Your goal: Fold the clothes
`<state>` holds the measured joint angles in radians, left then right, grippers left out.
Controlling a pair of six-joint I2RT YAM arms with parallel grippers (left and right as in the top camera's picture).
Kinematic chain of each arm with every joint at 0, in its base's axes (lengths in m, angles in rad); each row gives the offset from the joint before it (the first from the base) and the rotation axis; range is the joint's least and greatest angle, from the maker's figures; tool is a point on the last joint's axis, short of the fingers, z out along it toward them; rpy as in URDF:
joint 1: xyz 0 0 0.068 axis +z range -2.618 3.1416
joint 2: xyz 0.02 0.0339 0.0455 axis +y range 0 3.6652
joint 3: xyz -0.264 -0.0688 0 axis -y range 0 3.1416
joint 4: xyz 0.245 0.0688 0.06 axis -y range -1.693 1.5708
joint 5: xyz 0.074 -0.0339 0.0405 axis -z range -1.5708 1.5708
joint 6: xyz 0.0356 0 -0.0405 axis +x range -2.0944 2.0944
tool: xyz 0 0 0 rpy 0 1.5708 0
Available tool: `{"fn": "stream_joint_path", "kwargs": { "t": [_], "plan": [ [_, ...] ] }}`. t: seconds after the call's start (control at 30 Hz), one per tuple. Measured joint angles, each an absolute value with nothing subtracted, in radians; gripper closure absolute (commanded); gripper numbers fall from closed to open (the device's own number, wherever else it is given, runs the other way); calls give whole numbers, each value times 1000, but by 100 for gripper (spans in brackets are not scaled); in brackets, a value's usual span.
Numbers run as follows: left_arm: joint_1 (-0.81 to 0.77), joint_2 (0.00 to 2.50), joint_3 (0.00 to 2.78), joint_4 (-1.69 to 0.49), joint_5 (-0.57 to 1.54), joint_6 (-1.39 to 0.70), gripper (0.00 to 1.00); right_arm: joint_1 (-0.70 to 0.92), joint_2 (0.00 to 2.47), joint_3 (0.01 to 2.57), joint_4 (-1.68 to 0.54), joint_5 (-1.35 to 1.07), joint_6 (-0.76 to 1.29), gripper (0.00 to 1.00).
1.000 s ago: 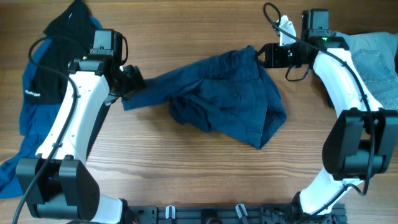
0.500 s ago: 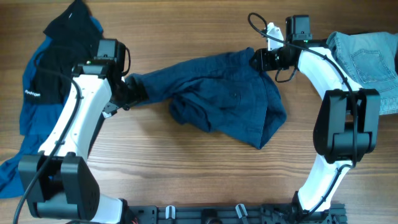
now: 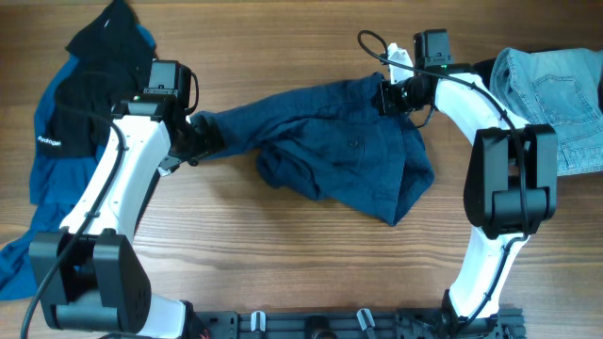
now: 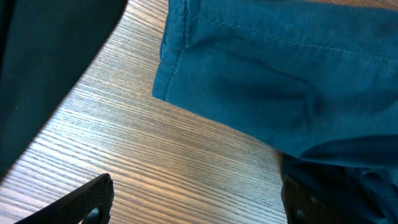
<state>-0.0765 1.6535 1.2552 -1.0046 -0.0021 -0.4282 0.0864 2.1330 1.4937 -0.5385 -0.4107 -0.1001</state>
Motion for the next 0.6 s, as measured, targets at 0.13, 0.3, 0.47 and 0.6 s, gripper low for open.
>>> {"fn": "stream_joint_path", "kwargs": {
  "t": [0.13, 0.3, 0.47, 0.6],
  "plan": [
    [-76, 1654, 1255, -997, -2, -428, 16, 86, 2127, 1513, -623, -408, -99, 96],
    [-76, 1654, 1255, -979, -2, -429, 17, 86, 1986, 1622, -748, -403, -90, 96],
    [-76, 1654, 1255, -972, -2, -428, 17, 86, 1775, 1678, -778, -403, -64, 96],
    [-76, 1654, 1255, -957, -2, -421, 15, 86, 1757, 1678, -839, -403, -60, 96]
  ]
}}
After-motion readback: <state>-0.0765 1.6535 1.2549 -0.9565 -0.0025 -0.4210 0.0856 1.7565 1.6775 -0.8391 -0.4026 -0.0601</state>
